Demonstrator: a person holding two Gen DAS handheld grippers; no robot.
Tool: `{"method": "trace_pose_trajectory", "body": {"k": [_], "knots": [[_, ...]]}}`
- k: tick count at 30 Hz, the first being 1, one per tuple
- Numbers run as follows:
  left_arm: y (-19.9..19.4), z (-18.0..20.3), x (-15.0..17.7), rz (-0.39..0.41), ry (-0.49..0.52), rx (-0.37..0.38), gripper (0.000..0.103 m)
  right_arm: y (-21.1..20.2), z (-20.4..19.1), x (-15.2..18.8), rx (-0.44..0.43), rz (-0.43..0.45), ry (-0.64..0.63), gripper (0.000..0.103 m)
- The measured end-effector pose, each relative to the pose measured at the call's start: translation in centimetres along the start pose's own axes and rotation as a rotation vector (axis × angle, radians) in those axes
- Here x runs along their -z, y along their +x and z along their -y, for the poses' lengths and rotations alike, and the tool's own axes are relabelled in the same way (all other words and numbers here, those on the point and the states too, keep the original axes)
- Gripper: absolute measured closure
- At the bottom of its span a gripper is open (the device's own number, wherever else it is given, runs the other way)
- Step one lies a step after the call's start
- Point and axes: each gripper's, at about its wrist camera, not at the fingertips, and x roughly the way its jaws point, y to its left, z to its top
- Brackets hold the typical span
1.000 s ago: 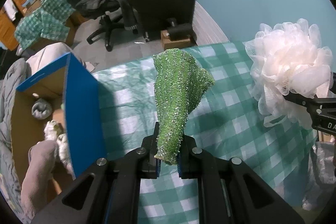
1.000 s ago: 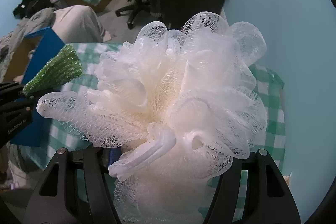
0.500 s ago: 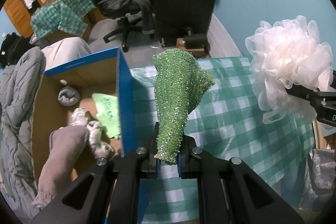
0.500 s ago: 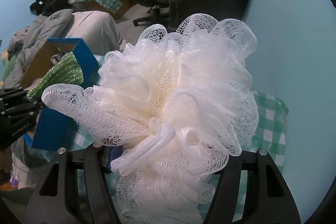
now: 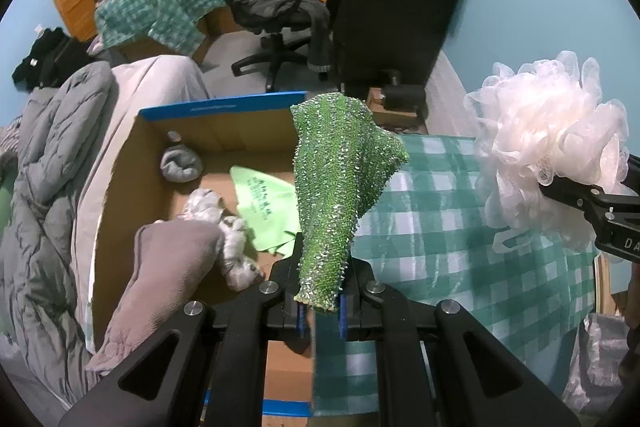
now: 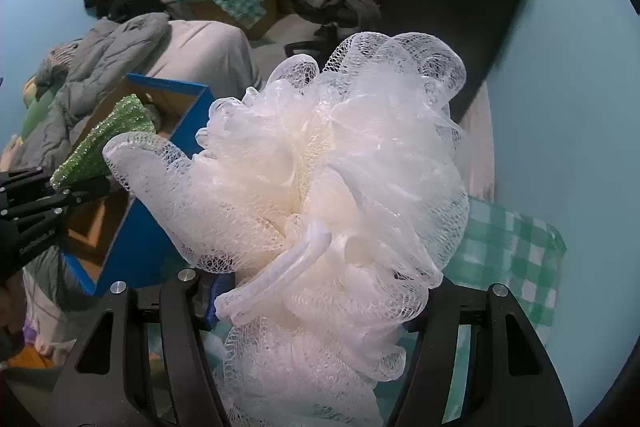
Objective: Organize soft objects
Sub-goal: 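Carry the green scrubber with the left gripper while the right carries the bath puff over the box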
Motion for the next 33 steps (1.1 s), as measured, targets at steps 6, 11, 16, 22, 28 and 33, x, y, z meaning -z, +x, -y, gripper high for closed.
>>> {"method": "trace_pose_trajectory", "body": {"k": [6,11,16,22,28,33], "knots": [[0.0,-1.8,0.7,-0.010,-0.037,-0.025,0.092,0.7,-1.9,-1.3,-0.040,0.020,-0.028,0.042],[-0.2,-3.4,1.1,-0.012,-0.071,-0.050,0.092,0.9,-3.8,-2.4,-0.082,0.039,-0.054,0.043],[-0.2,-4.9,1.5,-0.017,-0.101,-0.075,0.092,1.6,-5.8,-3.8,-0.111,0.043,-0.091,0.043],[-0.1,-6.6,2.0,-0.026,-0.135,-0.098,0.092,2.3,-8.6,-5.4,-0.145,0.054,-0.138,0.043],[0.1,-7.9,2.1,-0.029,-0.160,-0.117,0.092,2.9,-11.0,-6.7,-0.177,0.058,-0.187,0.043],[0.7,-8.6,2.4,-0.043,-0.191,-0.124,0.092,4.0,-13.3,-7.5,-0.199,0.047,-0.233,0.043]]}}
